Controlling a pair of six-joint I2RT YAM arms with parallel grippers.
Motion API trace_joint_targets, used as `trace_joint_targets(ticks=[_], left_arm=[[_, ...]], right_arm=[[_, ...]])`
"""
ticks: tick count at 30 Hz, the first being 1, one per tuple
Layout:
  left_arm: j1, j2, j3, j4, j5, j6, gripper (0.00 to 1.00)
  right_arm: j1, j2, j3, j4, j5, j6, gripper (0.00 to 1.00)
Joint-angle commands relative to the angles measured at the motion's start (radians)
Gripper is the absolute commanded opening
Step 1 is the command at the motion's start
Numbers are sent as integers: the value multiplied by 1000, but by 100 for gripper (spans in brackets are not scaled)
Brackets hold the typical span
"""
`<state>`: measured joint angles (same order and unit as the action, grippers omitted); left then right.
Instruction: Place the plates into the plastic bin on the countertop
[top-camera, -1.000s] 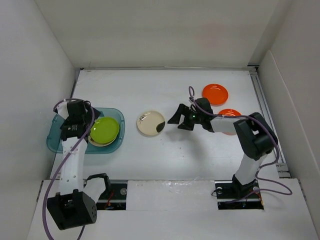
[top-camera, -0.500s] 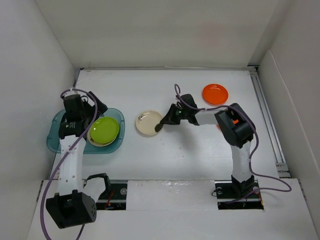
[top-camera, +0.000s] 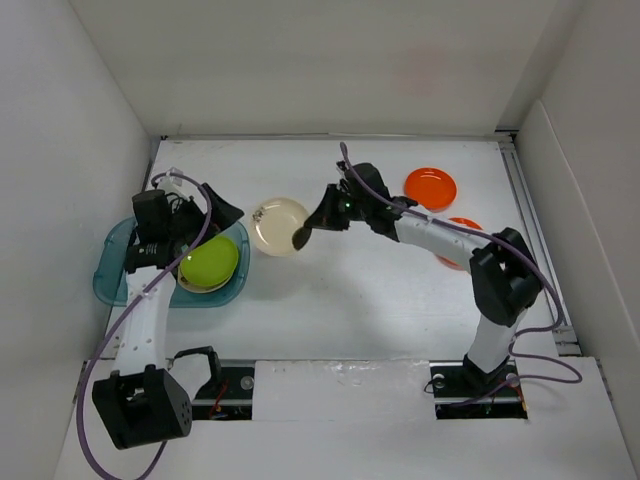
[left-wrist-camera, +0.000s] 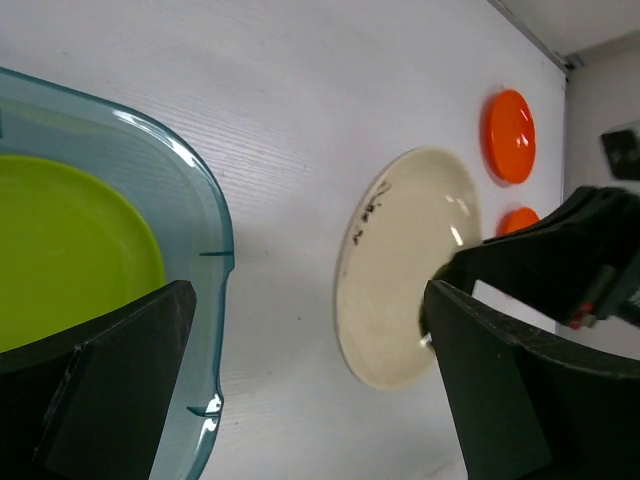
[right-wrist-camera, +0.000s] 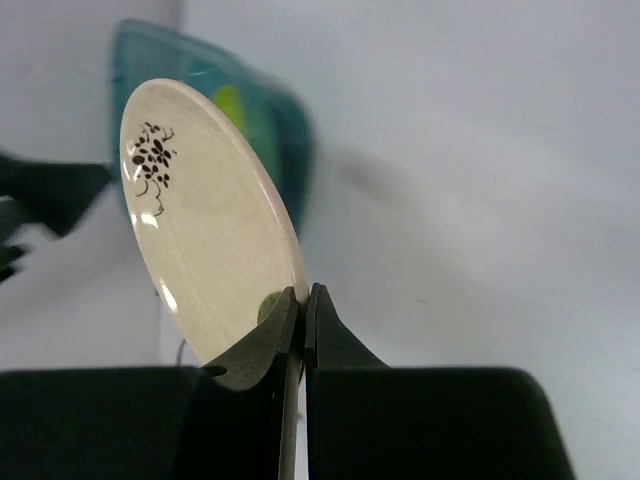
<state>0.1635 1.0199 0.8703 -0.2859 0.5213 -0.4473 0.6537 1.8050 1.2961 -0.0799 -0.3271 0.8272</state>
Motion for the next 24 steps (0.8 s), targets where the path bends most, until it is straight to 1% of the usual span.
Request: trace_joint_targets(ticks=[1, 4, 5, 6, 7, 8, 9, 10, 11, 12, 13, 15, 16, 17, 18, 19, 20, 21, 23, 24], left_arm=[[-2, 8, -31, 82, 140, 33, 100], [-2, 17, -56, 82, 151, 42, 94], [-2, 17, -56, 82, 151, 42, 90], [-2, 26, -66, 93, 164, 42, 85], [-2, 26, -67, 93, 164, 42, 66], [-2, 26, -67, 93, 164, 42, 50], [-2, 26, -54, 82, 164, 42, 37], [-2, 26, -54, 71, 134, 42, 27], [-2, 26, -44, 71, 119, 42, 5], [-2, 26, -33, 56, 100, 42, 0], [-2, 26, -33, 47, 73, 33, 0], [-2, 16, -24, 22, -36, -14, 0], [-2, 16, -24, 10, -84, -34, 0], [-2, 16, -24, -27, -206, -57, 0], [-2, 16, -14, -53, -275, -82, 0], [-2, 6, -14, -77, -338, -138, 0], [17, -10, -14, -119, -425, -163, 0], [57, -26, -54, -119, -440, -180, 0], [82, -56, -86, -119, -477, -221, 0], [82, -79, -97, -119, -521, -235, 0]], right_arm=[[43, -27, 121, -18, -95, -39, 0], [63, -3, 161, -9, -142, -39, 0], [63, 7, 189, -9, -142, -39, 0], [73, 17, 202, -9, -157, -30, 0], [73, 17, 215, -9, -180, -30, 0], [83, 28, 238, 0, -181, -30, 0], [83, 28, 238, 0, -181, -20, 0], [92, 28, 252, 0, -190, -20, 1], [92, 39, 252, 0, -190, -20, 4], [101, 39, 261, 0, -190, -20, 10], [101, 39, 261, 0, -190, -20, 33], [101, 39, 261, 0, -167, -34, 57], [101, 39, 246, 0, -150, -34, 88], [101, 39, 232, 0, -130, -34, 100], [77, 39, 214, 0, -94, -45, 100], [67, 24, 175, -15, -75, -45, 100], [67, 4, 152, -15, -63, -59, 100], [52, -10, 99, -24, -44, -72, 100], [41, -51, 49, -24, -32, -88, 100], [32, -64, 25, -24, -32, -103, 100]])
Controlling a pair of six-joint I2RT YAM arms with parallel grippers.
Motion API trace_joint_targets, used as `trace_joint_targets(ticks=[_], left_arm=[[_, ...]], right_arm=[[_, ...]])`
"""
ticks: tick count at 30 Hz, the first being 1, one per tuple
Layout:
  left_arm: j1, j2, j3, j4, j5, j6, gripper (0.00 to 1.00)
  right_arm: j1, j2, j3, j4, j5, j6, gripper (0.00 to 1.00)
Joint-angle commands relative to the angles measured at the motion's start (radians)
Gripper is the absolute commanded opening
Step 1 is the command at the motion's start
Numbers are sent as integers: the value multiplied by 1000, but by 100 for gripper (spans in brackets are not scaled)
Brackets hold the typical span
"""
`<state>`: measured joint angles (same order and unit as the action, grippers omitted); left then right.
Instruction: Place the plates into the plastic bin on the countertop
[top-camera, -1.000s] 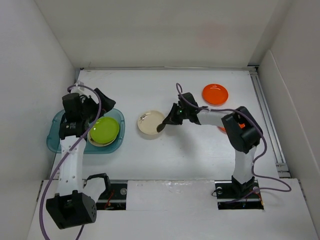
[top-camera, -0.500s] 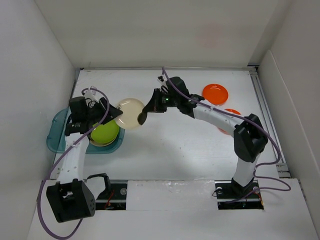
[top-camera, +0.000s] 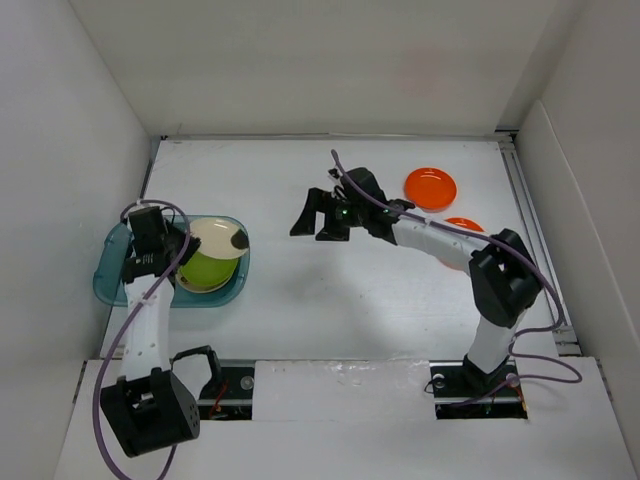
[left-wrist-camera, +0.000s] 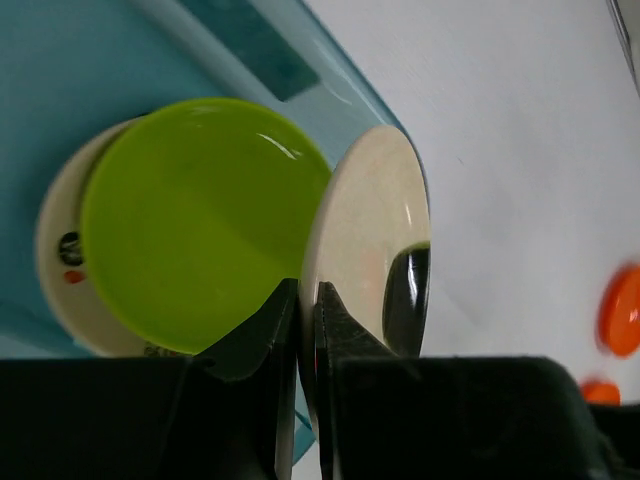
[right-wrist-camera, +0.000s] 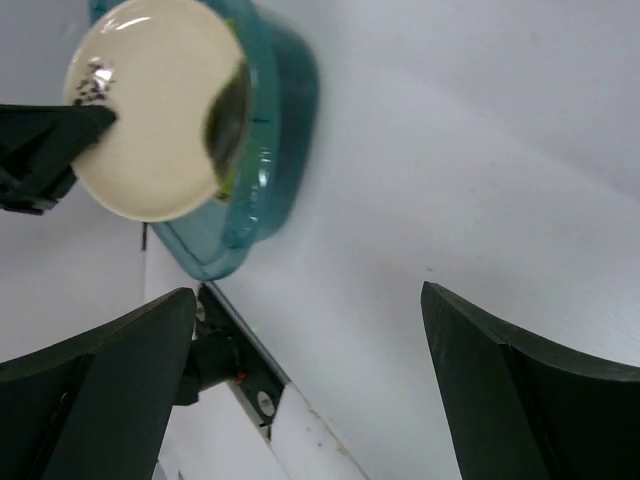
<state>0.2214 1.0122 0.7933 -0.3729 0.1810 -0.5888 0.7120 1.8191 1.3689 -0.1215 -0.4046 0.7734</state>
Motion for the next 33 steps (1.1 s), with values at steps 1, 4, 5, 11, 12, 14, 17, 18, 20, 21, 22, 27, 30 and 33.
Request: trace_joint_targets(ticks=[1, 4, 5, 11, 12, 14, 17, 18, 20, 21, 22, 27, 30, 33], left_arm=[[24, -72, -20, -41, -196, -103, 0], [24, -95, -20, -95, -317, -170, 0], [24, -95, -20, -95, -330, -171, 0], [24, -98, -34, -98, -387, -223, 7], [24, -80, -43, -98, -371, -203, 32], [24, -48, -43, -72, -324, -194, 53], [24, -63, -43, -58, -281, -164, 80], [24, -73, -43, -58, -267, -164, 84], [24, -102, -43, -49, -246, -140, 92], [-8, -127, -43, -49, -245, -128, 99], [-23, -136, -20, -49, -245, -128, 99], [-36, -136, 49, -95, -184, -62, 99], [-36, -147, 67, -29, -28, 6, 99], [-36, -66, 109, 34, 179, 63, 99]], right_arm=[[-38, -90, -69, 17, 46, -49, 100], [-51, -133, -146, 17, 46, -72, 100], [-65, -142, -177, 17, 36, -72, 100], [-108, -221, -235, 26, 4, -94, 100], [-108, -230, -246, 26, 4, -94, 100], [-118, -260, -257, 26, 4, -105, 100], [-169, -300, -286, 26, 4, -114, 100], [-199, -311, -295, 26, 4, -114, 100], [-235, -343, -323, 26, 4, -114, 100], [-255, -357, -333, 26, 24, -114, 100], [-297, -371, -356, 26, 41, -114, 100], [-460, -451, -376, -23, 171, -114, 100], [-586, -428, -354, -23, 243, -114, 100], [-695, -354, -270, -23, 259, -129, 100]])
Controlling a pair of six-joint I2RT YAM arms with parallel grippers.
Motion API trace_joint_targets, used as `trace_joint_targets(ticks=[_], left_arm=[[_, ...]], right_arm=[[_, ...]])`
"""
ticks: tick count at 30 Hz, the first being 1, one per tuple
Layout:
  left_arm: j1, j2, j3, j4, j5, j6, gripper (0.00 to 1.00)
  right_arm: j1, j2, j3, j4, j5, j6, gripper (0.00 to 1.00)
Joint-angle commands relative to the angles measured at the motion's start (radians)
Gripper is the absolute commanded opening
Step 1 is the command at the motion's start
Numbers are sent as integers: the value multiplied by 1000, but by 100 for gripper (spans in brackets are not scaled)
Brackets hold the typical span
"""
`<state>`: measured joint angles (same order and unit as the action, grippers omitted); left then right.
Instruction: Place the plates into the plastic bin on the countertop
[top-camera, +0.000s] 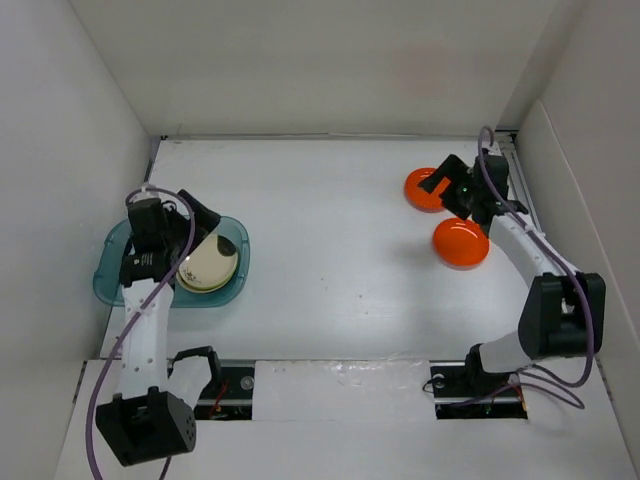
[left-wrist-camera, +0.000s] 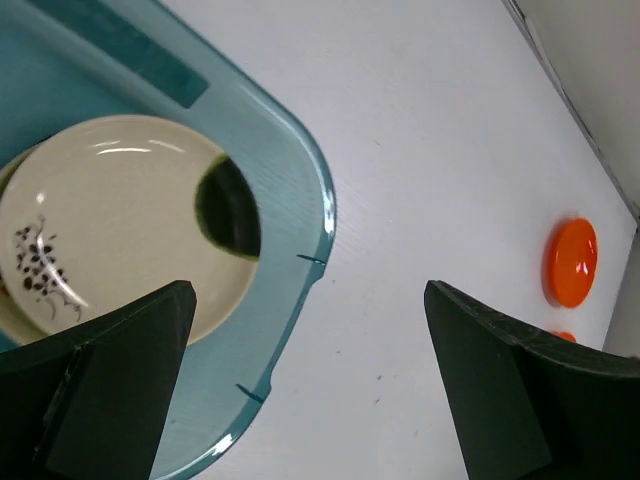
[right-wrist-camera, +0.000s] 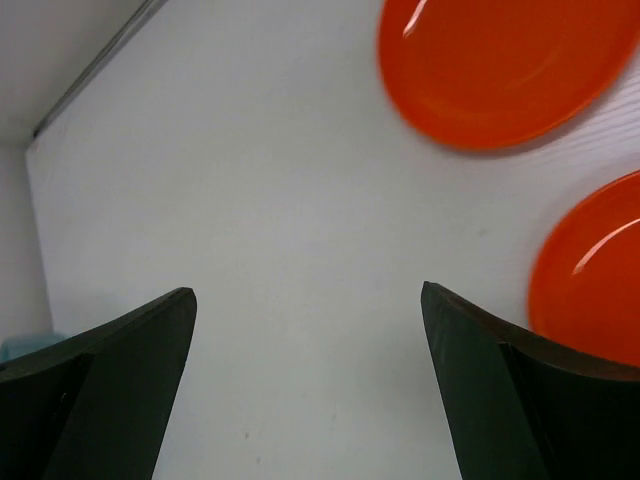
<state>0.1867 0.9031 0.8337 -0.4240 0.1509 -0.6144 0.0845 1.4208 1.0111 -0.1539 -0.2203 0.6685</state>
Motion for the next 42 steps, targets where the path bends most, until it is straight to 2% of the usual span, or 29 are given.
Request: trace_joint_targets(ticks=[1, 2, 3, 6, 11, 14, 17, 22, 24, 28, 29, 33, 38, 42], left_arm=[[-27, 77, 93, 85, 223, 97, 99], [-73, 147, 126, 74, 167, 97, 99], [-214, 183, 204, 64, 118, 97, 99], [-454, 295, 318, 76, -2, 32, 99], [-579, 422, 366, 230, 102, -21, 99], [-670, 516, 418, 323, 219, -21, 99], [-754, 588, 468, 341, 210, -21, 99], [-788, 648, 470, 359, 222, -21, 99], [-788, 648, 457, 360, 222, -21, 99], [-788, 628, 432, 349, 168, -21, 99], [-788, 628, 432, 349, 159, -21, 99], [-788, 692, 479, 250, 72, -31, 99], [-788, 766, 553, 235, 58, -31, 99], [-788, 827, 594, 255, 33, -22, 99]], right_arm=[[-87, 97, 116, -13, 105, -41, 100], [-106, 127, 148, -41, 174, -41, 100], [-135, 156, 205, -70, 202, -41, 100], [-205, 248, 253, -88, 175, -55, 100], [-267, 415, 340, -76, 58, -46, 95], [-278, 492, 409, -118, 84, -56, 94], [-287, 562, 443, -105, 23, -47, 89], [-287, 674, 532, -130, -13, -47, 70], [-287, 696, 556, -130, -37, -47, 65], [-287, 770, 610, -168, -86, -47, 42], [-287, 794, 619, -182, -86, -47, 30], [-278, 813, 641, -200, -86, -56, 0], [-215, 712, 580, -187, -59, -56, 0], [-132, 555, 477, -150, -1, -47, 0]])
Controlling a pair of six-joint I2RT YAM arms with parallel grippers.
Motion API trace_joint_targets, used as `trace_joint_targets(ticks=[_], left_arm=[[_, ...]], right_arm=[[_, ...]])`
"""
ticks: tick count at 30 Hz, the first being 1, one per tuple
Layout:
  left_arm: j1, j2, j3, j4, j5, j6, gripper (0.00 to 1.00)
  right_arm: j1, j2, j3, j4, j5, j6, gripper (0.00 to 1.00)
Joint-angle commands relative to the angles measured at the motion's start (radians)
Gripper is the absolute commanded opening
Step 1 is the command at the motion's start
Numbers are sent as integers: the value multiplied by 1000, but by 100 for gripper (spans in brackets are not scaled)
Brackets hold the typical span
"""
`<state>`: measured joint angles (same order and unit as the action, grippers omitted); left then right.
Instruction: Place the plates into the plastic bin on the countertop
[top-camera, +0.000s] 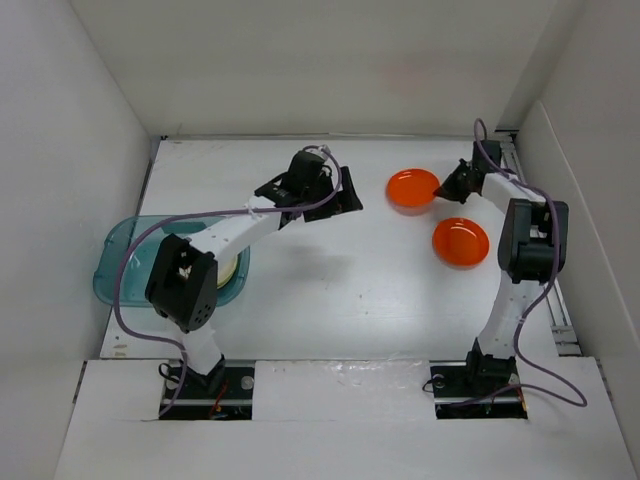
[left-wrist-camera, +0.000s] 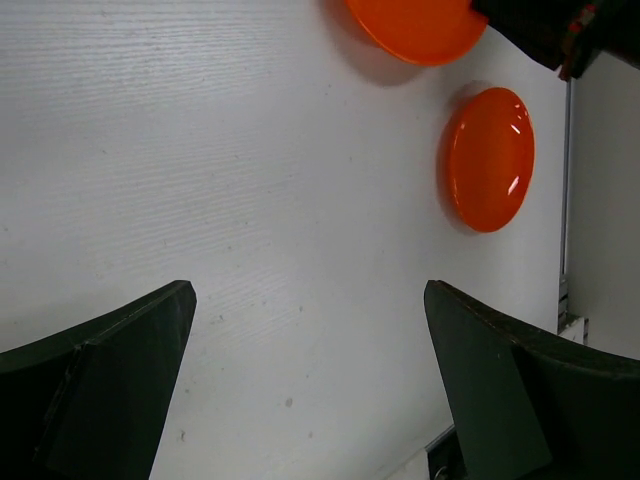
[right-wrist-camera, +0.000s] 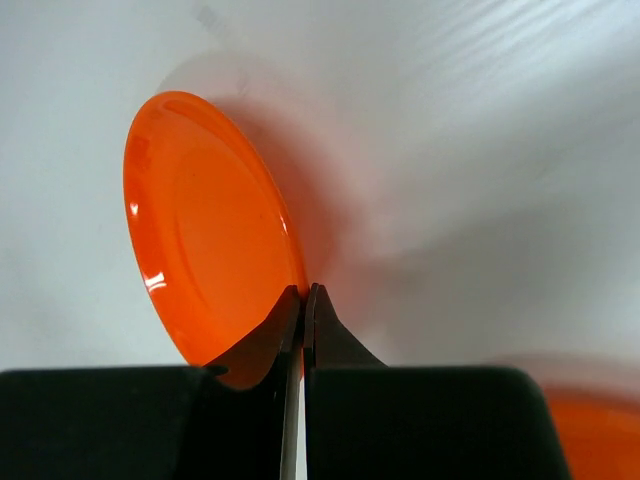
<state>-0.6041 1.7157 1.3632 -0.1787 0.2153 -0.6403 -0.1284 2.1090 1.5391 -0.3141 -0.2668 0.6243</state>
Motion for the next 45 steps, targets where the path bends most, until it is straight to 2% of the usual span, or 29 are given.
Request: trace_joint_targets(ticks=[1, 7, 8, 9, 12, 14, 16, 17, 20, 25, 26, 27, 28, 29, 30, 31, 33, 37, 39, 40, 41, 43, 44, 45], left_arm=[[3, 37, 65, 37, -16, 4, 99], [3, 97, 109, 91, 71, -10, 99], [3, 111, 109, 103, 72, -10, 99], [3, 123, 109, 104, 72, -19, 99], [12, 148, 131, 67, 30, -19, 99], [26, 148, 131, 67, 30, -30, 84], [55, 136, 99, 79, 30, -41, 56], [55, 127, 77, 79, 30, -41, 29], [55, 102, 77, 65, -8, -41, 0], [64, 36, 77, 45, -86, -32, 0], [75, 13, 77, 45, -97, -32, 0], [87, 2, 77, 33, -97, -22, 0], [87, -10, 77, 22, -108, -22, 0], [96, -36, 77, -1, -119, -22, 0], [96, -51, 91, -28, -170, -22, 0], [96, -68, 91, -54, -201, -22, 0], [110, -125, 102, -140, -294, -44, 0], [257, -281, 27, -216, -355, -111, 0], [332, -373, -100, -206, -341, -122, 0], [372, -475, -154, -176, -311, -136, 0], [468, -525, -241, -176, -297, -147, 0], [561, -653, -309, -206, -284, -147, 0], [639, -688, -332, -223, -284, -133, 0], [670, -715, -373, -240, -284, -124, 0]], right_arm=[[101, -191, -74, 20, 58, -3, 0], [275, -339, -215, 62, 81, -3, 0], [289, -365, -226, 79, 57, -3, 0], [299, -379, -244, 110, -44, -3, 0], [308, -402, -296, 223, -207, 31, 0], [308, -402, -307, 259, -304, 41, 0], [320, -411, -307, 259, -313, 51, 0], [331, -411, -307, 259, -313, 51, 0], [340, -411, -307, 259, -325, 51, 0], [340, -390, -307, 302, -380, 51, 0], [340, -389, -316, 314, -391, 51, 2], [340, -379, -316, 314, -402, 51, 11], [340, -379, -316, 323, -402, 51, 24], [340, -379, -316, 323, -402, 51, 53], [340, -379, -316, 323, -391, 51, 74], [340, -379, -330, 323, -381, 51, 100], [331, -379, -347, 323, -359, 60, 100], [322, -426, -425, 323, -263, 72, 100], [352, -466, -483, 323, -220, 81, 100], [366, -478, -497, 323, -204, 81, 100], [389, -489, -513, 323, -195, 81, 100], [407, -524, -550, 323, -195, 81, 100], [408, -540, -563, 323, -195, 81, 100], [418, -553, -592, 323, -195, 81, 100]])
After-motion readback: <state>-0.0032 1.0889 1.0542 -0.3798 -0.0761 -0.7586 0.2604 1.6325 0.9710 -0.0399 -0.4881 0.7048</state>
